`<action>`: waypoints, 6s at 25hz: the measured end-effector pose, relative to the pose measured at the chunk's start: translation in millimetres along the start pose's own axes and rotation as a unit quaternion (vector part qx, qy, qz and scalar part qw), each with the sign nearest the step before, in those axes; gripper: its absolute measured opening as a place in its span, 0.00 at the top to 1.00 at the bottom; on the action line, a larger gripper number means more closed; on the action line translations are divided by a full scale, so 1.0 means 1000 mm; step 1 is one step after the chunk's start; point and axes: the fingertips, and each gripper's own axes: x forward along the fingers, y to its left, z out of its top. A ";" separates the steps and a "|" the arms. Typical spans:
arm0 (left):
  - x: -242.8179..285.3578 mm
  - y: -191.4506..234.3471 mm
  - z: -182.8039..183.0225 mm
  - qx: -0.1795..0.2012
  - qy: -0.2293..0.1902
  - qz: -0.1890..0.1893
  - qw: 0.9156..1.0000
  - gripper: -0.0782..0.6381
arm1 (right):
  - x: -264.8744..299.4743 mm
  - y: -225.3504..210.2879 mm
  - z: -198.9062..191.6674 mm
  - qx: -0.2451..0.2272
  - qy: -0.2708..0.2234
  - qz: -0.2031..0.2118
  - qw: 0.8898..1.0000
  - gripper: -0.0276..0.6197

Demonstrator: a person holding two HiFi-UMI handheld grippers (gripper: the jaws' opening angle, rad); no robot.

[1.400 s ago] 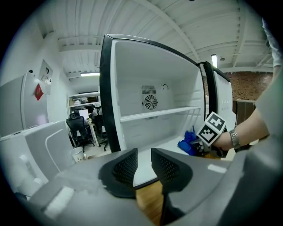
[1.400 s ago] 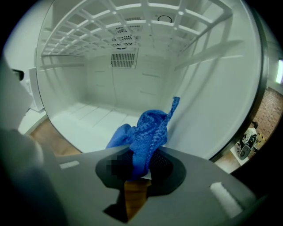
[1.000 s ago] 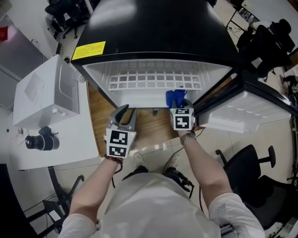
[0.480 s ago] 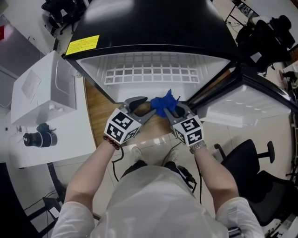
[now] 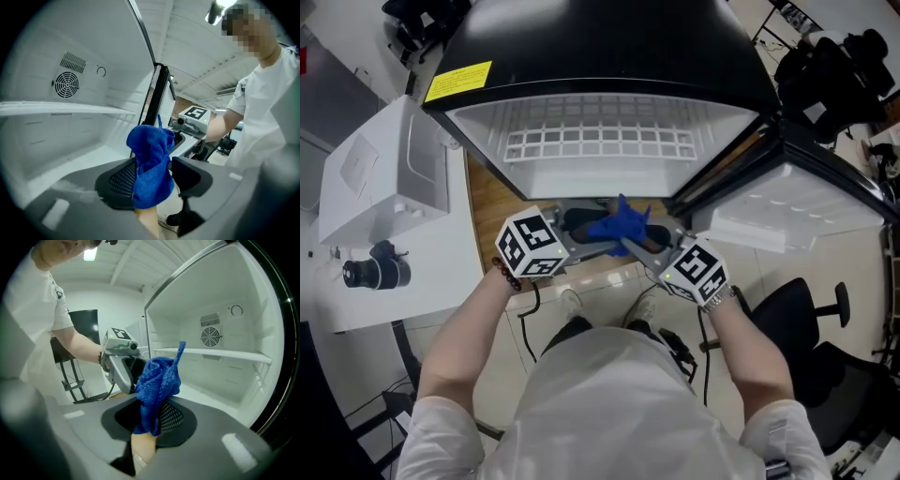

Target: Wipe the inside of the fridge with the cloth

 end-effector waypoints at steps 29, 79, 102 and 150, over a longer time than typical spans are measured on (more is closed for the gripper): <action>0.059 0.047 0.022 0.030 -0.026 0.186 0.982 0.81 | -0.056 -0.066 -0.046 0.057 0.074 -0.235 0.968 0.77; 0.159 0.187 0.045 -0.019 -0.099 0.369 0.924 0.82 | -0.068 -0.084 -0.051 0.089 0.011 -0.241 0.966 0.95; 0.161 0.255 0.051 -0.038 -0.112 0.455 0.882 0.83 | -0.075 -0.080 -0.065 0.111 0.000 -0.233 0.966 0.95; 0.063 0.052 0.041 0.009 -0.112 0.320 0.941 0.81 | -0.103 -0.053 -0.029 0.054 -0.010 -0.216 0.975 0.71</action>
